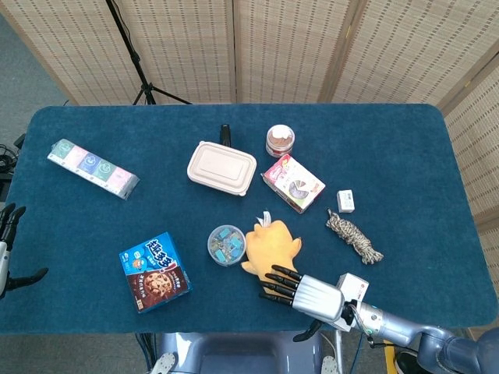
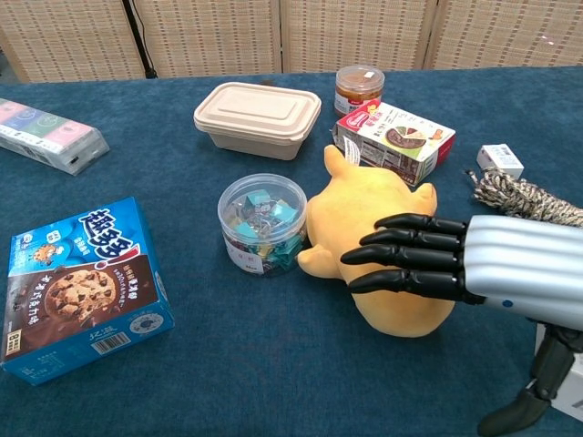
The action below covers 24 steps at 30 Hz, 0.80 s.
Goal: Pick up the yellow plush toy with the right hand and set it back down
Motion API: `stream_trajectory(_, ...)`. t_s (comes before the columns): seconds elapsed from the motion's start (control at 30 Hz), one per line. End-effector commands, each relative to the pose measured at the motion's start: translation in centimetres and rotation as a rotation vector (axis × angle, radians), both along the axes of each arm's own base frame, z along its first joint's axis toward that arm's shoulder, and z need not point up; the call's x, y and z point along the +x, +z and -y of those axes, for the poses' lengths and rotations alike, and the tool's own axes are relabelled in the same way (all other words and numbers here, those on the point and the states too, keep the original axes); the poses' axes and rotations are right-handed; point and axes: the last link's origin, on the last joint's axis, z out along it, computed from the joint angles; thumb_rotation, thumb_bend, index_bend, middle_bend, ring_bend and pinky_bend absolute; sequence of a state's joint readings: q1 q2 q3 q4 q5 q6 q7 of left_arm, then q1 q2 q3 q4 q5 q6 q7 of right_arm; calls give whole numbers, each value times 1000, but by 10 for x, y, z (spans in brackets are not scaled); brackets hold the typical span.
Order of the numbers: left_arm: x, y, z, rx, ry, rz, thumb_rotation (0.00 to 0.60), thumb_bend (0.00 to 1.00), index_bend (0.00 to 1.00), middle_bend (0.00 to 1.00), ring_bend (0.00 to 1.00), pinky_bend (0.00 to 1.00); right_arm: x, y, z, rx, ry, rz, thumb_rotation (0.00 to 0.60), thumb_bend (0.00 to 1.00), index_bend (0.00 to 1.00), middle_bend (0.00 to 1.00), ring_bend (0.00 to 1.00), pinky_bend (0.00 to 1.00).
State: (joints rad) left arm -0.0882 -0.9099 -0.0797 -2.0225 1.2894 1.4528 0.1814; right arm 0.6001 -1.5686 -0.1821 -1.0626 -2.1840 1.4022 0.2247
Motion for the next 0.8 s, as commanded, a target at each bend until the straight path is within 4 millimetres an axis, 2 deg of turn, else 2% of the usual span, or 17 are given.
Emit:
stream_trajectory(0.03,0,0,0,0,0,1,600,0,0,0,0,0,6,-8,9,-8,10,16,238,0,0,0,0,0)
stream_trajectory(0.4,-1,2,0,3,0,7,600,0,0,0,0,0,11,-18,39,-100,22,30,236,0,0,0,0,0)
stream_trajectory(0.8,-1,2,0,1,0,8,600,0,0,0,0,0,6,-21,63,-112,-147,42,237,0,0,0,0,0)
